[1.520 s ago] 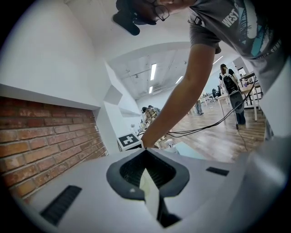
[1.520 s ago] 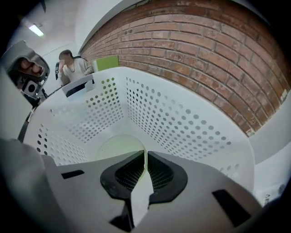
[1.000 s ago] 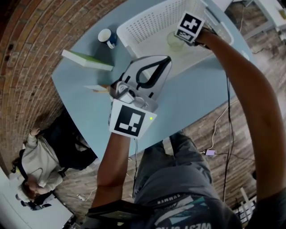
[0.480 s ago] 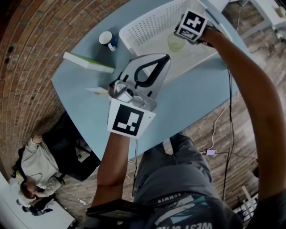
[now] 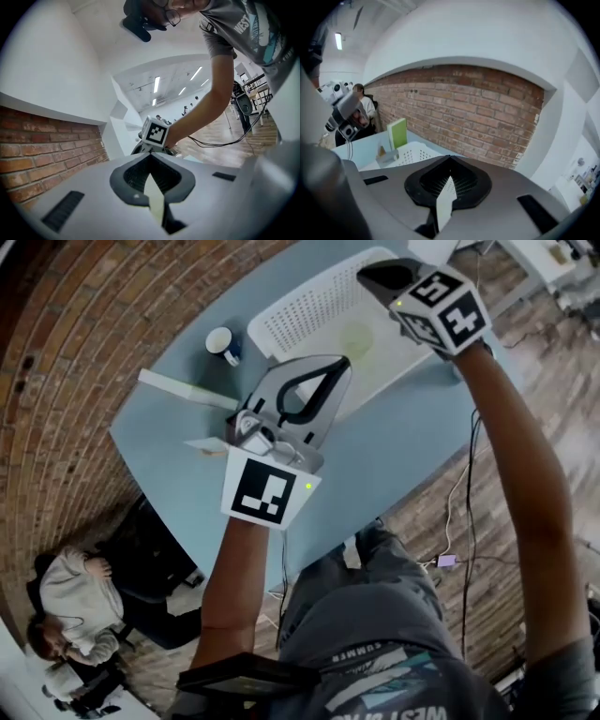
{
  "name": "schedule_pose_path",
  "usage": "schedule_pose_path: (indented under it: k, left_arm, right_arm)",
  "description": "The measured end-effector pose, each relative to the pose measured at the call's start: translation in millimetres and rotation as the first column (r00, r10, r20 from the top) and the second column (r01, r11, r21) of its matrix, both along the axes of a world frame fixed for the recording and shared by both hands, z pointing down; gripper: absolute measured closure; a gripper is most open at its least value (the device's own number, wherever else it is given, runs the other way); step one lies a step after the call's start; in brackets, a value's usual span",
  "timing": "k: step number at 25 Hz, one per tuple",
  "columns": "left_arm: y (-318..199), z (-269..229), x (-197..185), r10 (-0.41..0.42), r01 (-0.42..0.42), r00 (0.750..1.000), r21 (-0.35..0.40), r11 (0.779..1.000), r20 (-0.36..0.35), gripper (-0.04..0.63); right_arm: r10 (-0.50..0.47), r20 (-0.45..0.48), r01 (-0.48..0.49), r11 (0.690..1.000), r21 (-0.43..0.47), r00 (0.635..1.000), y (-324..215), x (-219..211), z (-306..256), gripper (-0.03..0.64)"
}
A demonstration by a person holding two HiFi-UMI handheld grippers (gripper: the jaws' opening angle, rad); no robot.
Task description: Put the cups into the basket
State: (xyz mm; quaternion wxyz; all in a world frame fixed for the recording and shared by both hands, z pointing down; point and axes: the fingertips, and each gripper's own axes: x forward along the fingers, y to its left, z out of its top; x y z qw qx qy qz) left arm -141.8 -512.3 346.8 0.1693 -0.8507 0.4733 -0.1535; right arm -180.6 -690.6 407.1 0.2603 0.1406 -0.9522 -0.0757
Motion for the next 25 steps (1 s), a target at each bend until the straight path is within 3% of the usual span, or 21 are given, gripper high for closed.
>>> schedule_pose_path:
  k: [4, 10, 15, 25]
  left_arm:
    - [4.8, -9.9, 5.7, 0.03, -0.03, 1.0, 0.015, 0.999, 0.0, 0.595]
    - [16.0, -28.1, 15.5, 0.079, -0.079, 0.997, 0.041, 0.996, 0.001, 0.595]
    - [29.2, -45.4, 23.2, 0.113, -0.113, 0.994, 0.066, 0.991, 0.007, 0.595]
    - [68.9, -73.5, 32.3, 0.143, -0.144, 0.99, 0.11, 0.983, 0.018, 0.595]
  right_arm:
    - [-0.022, 0.164, 0.01, 0.997, 0.072, 0.986, 55.0, 21.5, -53.1, 0.604]
    - [-0.101, 0.276, 0.018, 0.957, 0.29, 0.956, 140.5, 48.7, -109.7, 0.604]
    - [0.011, 0.325, -0.104, 0.957, 0.27, 0.946, 185.8, 78.6, -119.4, 0.604]
    - [0.1, 0.314, -0.183, 0.952, 0.247, 0.944, 250.3, 106.1, -126.6, 0.606]
